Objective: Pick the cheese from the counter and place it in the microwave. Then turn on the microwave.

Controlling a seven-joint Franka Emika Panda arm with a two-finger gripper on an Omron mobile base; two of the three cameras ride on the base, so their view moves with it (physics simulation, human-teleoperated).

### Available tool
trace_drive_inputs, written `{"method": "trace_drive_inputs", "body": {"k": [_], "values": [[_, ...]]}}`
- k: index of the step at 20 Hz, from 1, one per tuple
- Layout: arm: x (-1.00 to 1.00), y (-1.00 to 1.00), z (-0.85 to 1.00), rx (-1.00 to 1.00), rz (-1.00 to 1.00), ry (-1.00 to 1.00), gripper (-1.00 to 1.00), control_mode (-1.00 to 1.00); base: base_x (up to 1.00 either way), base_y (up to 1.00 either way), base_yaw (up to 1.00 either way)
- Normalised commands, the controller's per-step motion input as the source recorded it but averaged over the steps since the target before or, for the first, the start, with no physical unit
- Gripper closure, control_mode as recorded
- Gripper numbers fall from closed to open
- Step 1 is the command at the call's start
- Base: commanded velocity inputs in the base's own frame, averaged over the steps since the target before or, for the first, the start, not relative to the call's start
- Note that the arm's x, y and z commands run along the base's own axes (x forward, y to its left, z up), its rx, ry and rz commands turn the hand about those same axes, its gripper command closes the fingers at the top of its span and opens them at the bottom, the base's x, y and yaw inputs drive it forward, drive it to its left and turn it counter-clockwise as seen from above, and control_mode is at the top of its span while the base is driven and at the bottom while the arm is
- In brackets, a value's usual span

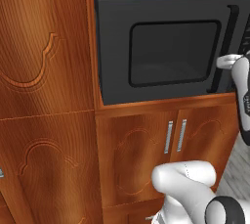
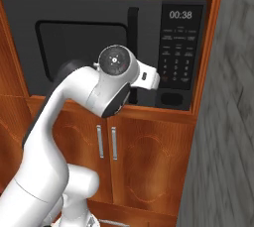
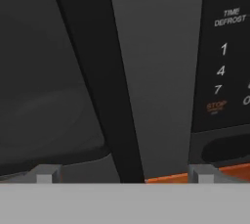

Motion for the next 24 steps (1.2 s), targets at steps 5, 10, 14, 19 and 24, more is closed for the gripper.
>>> {"method": "trace_drive_inputs", "body": {"k": [5, 10, 14, 19, 24], "values": [[0.18, 0.17, 0.00, 0.00, 0.01, -0.03, -1.00, -1.00, 0.00, 0.00, 0.00], [0.35, 0.09, 0.01, 0.00, 0.00, 0.00, -1.00, -1.00, 0.00, 0.00, 0.00], [0.34, 0.00, 0.03, 0.00, 0.00, 0.00, -1.00, -1.00, 0.00, 0.00, 0.00], [0.32, 0.00, 0.02, 0.00, 0.00, 0.00, -1.00, -1.00, 0.00, 0.00, 0.00], [0.25, -0.08, 0.00, 0.00, 0.00, 0.00, -1.00, -1.00, 0.00, 0.00, 0.00]]}}
